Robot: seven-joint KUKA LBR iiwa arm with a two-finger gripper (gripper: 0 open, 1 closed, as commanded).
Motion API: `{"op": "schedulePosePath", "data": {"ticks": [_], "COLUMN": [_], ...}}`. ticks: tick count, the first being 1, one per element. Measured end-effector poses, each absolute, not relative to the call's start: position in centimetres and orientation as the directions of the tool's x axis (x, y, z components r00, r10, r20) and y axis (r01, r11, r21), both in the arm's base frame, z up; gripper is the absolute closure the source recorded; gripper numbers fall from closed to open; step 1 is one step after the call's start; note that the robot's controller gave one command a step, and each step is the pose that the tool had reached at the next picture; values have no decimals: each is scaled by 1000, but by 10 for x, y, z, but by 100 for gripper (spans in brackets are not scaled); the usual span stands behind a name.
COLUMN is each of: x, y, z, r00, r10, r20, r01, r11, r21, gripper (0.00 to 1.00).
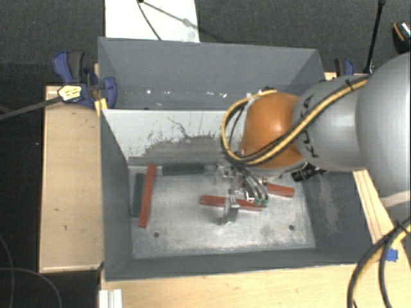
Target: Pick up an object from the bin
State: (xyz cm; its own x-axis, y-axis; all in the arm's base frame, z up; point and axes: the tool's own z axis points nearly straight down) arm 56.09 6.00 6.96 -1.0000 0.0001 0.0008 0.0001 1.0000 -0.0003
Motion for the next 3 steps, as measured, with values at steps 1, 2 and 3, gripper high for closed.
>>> {"op": "schedulePosePath", "data": {"ticks": [1,2,3], "x": [562,548,566], "y": [61,44,54], "z": [71,192,248], "r00": [-1000,-996,-927], "r10": [3,-92,-375], "r20": [-2,-10,-9], "r01": [3,-92,-375], "r11": [1000,996,927], "r21": [1,-1,-2], "gripper": [100,100,100]}}
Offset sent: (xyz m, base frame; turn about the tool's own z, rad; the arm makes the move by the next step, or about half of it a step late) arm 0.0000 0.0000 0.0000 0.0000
